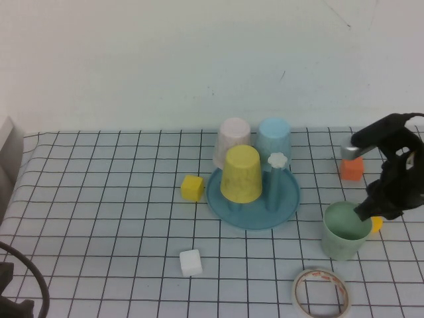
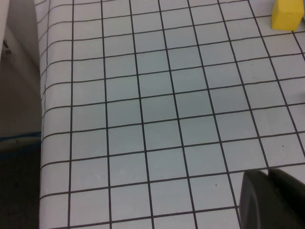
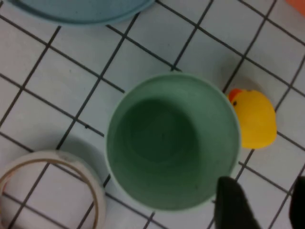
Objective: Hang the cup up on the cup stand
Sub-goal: Pick up the cup from the table
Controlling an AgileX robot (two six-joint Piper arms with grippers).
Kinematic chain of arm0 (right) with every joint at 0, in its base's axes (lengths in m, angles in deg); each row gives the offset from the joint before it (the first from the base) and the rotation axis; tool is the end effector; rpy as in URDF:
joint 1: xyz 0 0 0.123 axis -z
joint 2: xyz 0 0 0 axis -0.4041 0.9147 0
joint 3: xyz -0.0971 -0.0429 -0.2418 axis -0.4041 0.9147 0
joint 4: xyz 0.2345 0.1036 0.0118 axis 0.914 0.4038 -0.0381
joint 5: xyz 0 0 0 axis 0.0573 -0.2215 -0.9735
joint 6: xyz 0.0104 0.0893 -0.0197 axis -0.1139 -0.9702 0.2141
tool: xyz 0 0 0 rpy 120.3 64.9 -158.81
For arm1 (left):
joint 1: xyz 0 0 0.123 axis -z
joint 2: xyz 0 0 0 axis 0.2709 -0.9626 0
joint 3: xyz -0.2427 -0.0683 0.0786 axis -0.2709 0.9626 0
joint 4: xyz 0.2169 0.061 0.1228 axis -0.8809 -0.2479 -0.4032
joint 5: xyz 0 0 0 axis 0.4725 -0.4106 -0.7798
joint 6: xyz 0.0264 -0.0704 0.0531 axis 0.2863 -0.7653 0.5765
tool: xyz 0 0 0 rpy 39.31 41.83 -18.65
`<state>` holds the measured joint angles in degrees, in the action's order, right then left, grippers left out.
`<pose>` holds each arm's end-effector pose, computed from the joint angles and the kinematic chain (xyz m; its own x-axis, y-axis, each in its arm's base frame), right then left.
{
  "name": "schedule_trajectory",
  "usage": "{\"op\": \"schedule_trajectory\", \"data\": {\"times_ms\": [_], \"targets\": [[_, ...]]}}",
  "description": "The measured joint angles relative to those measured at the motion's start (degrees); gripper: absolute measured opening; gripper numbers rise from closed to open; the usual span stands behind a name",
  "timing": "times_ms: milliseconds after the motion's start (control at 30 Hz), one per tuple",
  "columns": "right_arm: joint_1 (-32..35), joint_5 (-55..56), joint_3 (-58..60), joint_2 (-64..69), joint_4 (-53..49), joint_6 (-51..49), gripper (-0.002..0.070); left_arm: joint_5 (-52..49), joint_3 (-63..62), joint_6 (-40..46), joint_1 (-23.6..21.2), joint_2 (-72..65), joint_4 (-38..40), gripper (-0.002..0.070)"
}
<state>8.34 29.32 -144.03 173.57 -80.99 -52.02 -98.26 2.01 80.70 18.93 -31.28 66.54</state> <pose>0.3384 0.0904 0.1777 -0.7599 -0.4738 -0.4451 -0.4587 0.8760 -0.1493 0.1560 -0.0143 0.2477 -0.5659 0.0544 -0.8227 0.1182 0.9929 -0.0157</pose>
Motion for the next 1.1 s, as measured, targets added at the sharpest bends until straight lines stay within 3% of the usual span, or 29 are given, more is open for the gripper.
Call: {"op": "schedule_trajectory", "data": {"times_ms": [167, 533, 667, 867, 1100], "targets": [[-0.3, 0.4, -2.2, 4.3, -0.3, 0.1, 0.0328, -0.2, 0.0, -0.8, 0.0, 0.0, 0.0, -0.0001], [-0.3, 5.8, -2.7, 13.3, 0.2, 0.1, 0.0336, -0.5, 0.0, -1.8, 0.0, 0.0, 0.0, -0.0001], [-0.3, 6.0, -3.1, 15.0, 0.3, 0.1, 0.0271, -0.5, 0.1, -1.9, 0.0, 0.0, 0.0, -0.0001], [-0.3, 5.9, -3.7, 15.5, 1.5, 0.0, 0.0051, -0.6, 0.1, -2.1, 0.0, 0.0, 0.3, -0.0001], [-0.3, 6.5, -5.4, 9.7, 3.0, -0.1, 0.0025, -0.4, 0.1, 0.6, 0.0, 0.0, 2.0, -0.0001]]}}
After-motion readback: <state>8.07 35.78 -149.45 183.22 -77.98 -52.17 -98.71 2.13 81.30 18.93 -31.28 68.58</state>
